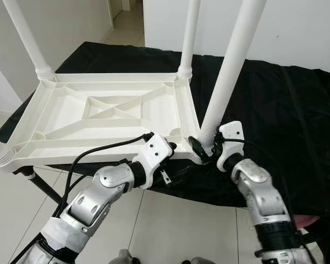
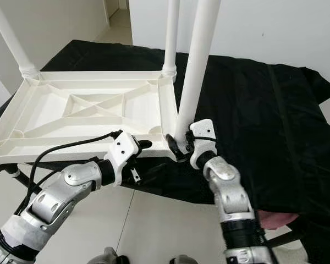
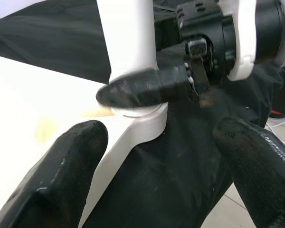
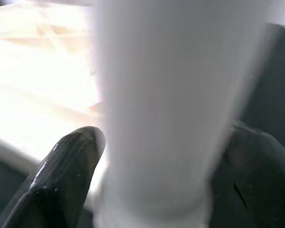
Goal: Building children table
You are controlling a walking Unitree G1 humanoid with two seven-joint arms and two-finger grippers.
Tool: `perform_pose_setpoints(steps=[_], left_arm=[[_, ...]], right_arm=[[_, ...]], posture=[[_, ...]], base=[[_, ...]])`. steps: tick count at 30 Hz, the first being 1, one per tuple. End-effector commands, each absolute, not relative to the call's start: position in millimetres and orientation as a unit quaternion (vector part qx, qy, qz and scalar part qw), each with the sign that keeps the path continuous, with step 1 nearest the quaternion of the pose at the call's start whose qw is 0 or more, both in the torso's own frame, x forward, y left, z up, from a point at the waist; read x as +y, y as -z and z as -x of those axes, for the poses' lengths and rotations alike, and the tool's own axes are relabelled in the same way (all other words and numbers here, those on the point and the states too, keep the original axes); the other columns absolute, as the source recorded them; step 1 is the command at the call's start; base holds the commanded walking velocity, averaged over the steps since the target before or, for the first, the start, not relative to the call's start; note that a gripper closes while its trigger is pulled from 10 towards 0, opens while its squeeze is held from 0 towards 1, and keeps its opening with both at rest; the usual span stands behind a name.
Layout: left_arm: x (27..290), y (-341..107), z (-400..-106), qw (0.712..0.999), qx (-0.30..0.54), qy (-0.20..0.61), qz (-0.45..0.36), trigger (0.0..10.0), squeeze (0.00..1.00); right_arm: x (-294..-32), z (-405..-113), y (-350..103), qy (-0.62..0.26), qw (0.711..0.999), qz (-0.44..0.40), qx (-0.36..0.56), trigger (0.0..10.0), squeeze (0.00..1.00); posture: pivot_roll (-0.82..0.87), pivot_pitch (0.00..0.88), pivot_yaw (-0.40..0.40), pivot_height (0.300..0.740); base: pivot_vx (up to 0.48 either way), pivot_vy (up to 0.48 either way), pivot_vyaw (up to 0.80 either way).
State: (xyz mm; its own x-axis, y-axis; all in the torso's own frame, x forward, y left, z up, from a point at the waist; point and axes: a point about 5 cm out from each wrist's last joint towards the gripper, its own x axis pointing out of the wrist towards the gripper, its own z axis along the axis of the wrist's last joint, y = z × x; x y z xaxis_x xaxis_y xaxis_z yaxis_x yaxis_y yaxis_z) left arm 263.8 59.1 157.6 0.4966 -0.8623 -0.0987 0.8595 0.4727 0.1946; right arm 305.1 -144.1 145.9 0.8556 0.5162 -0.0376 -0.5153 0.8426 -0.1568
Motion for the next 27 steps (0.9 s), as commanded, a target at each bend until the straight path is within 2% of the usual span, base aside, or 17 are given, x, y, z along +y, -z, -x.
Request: perform_pose_setpoints(steps=[1,7,11,13,17,18,19,20,27], left_arm=[[54,-157,-258,0.827,0.001,0.551,-0.112,10.0,0.00],[49,-155,-254,0.822,0.003,0.560,-0.108,10.0,0.00],[49,-155,-254,0.822,0.003,0.560,-0.108,10.0,0.00],[47,-154,-250,0.819,0.007,0.565,-0.103,10.0,0.00],[47,-152,-249,0.819,0.010,0.565,-0.101,10.0,0.00],[47,-151,-249,0.819,0.012,0.564,-0.101,10.0,0.00],[47,-151,-249,0.819,0.012,0.564,-0.101,10.0,0.00],[47,-150,-249,0.820,0.014,0.563,-0.101,10.0,0.00],[48,-150,-249,0.823,0.014,0.559,-0.101,10.0,0.00]], right_arm=[[-141,-310,-144,-0.308,0.946,0.096,-0.004,10.0,0.00],[-142,-319,-146,-0.345,0.931,0.116,-0.010,10.0,0.00],[-142,-319,-146,-0.345,0.931,0.116,-0.010,10.0,0.00],[-143,-329,-149,-0.368,0.921,0.131,-0.010,10.0,0.00],[-144,-334,-148,-0.374,0.918,0.136,-0.006,10.0,0.00],[-144,-337,-147,-0.377,0.915,0.141,-0.001,2.5,0.00],[-144,-337,-147,-0.377,0.915,0.141,-0.001,2.5,0.00],[-145,-338,-145,-0.381,0.914,0.142,0.003,0.0,0.00],[-147,-336,-139,-0.392,0.910,0.137,0.013,0.0,0.00]], posture=[[-0.09,0.028,0.027,0.740],[-0.09,0.027,0.027,0.740],[-0.09,0.027,0.027,0.740],[-0.08,0.026,0.025,0.740],[-0.08,0.026,0.027,0.740],[-0.07,0.027,0.025,0.740],[-0.07,0.027,0.025,0.740],[-0.07,0.027,0.025,0.740],[-0.07,0.037,0.024,0.740]], base=[[0.000,0.000,0.00],[0.000,0.000,0.00],[0.000,0.000,0.00],[0.000,0.000,0.00],[0.000,0.000,0.00],[0.000,0.000,0.00],[0.000,0.000,0.00],[0.000,0.000,0.00],[0.000,0.000,0.00]])
